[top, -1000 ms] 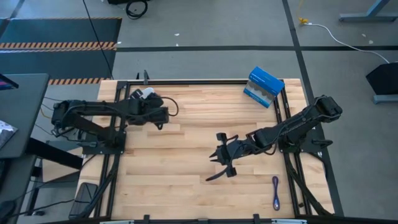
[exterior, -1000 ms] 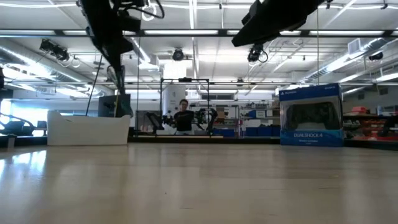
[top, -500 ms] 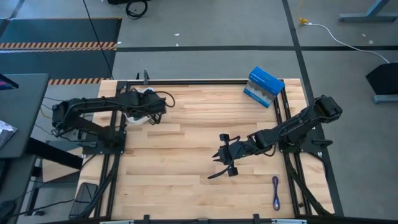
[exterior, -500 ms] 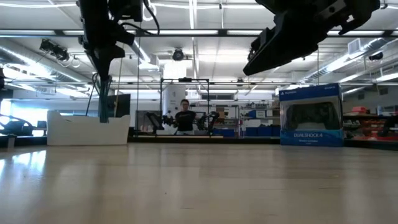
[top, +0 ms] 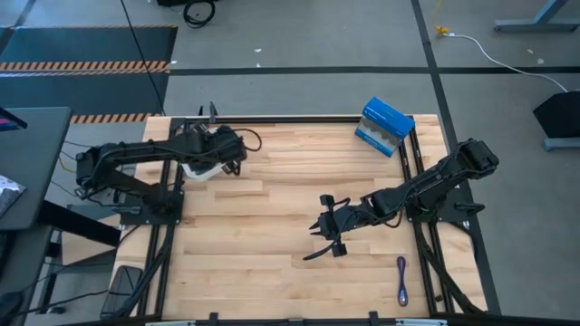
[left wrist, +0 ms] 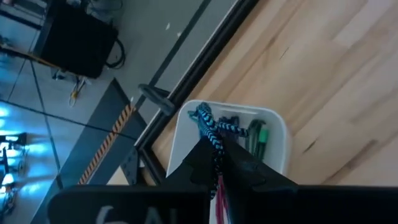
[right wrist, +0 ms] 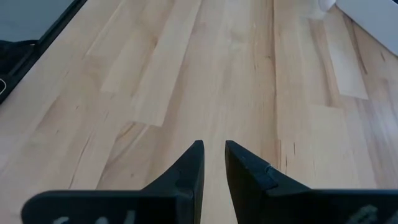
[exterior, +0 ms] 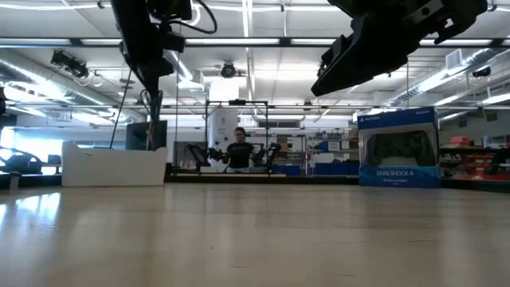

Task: Pick and place USB-C Cables
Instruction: Put the blue charger cable into the white bin, then put the purple charger cable into the white bin

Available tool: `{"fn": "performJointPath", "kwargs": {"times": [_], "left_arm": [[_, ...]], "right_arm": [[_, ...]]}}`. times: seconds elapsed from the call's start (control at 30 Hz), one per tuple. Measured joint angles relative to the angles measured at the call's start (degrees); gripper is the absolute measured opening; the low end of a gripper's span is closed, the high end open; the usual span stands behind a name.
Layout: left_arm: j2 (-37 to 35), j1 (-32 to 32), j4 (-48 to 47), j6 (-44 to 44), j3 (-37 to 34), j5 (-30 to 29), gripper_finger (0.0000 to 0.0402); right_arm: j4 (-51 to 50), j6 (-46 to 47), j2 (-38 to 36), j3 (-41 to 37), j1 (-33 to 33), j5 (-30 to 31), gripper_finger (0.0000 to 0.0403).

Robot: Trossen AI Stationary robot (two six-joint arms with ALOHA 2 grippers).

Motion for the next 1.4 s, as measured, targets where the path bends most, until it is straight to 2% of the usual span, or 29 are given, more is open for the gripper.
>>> {"fn": "performJointPath", "kwargs": {"times": [0.2, 0.43, 0.77, 0.97, 1.23, 1.4], "left_arm": [[-1.7, 0.7, 1.2, 0.0, -5.2, 1.0, 0.0021], [-1.9, 4.1, 2.2, -2.3, -13.1, 6.1, 0.0026], [-1.9, 7.8, 0.4, -3.0, -14.3, 11.2, 0.007], [-1.9, 9.4, -2.8, -4.5, -14.3, 13.0, 0.0115], [-1.9, 9.4, -8.9, -7.8, -14.3, 13.0, 0.0201], [-1.9, 9.2, -9.0, -7.7, -13.3, 12.9, 0.0228]], "right_arm": [[-0.1, 0.2, 0.0, 0.0, 0.1, 0.0, 0.0071], [0.1, 0.1, 0.0, -0.1, 0.0, 0.0, 0.0071], [0.2, 0.0, 0.0, -0.1, 0.0, 0.2, 0.0071], [0.2, 0.0, 0.0, -0.1, 0.0, 0.2, 0.0071], [0.2, 0.0, 0.0, -0.1, -0.1, 0.2, 0.0071], [0.2, 0.0, 0.0, -0.1, -0.1, 0.2, 0.0071]]}}
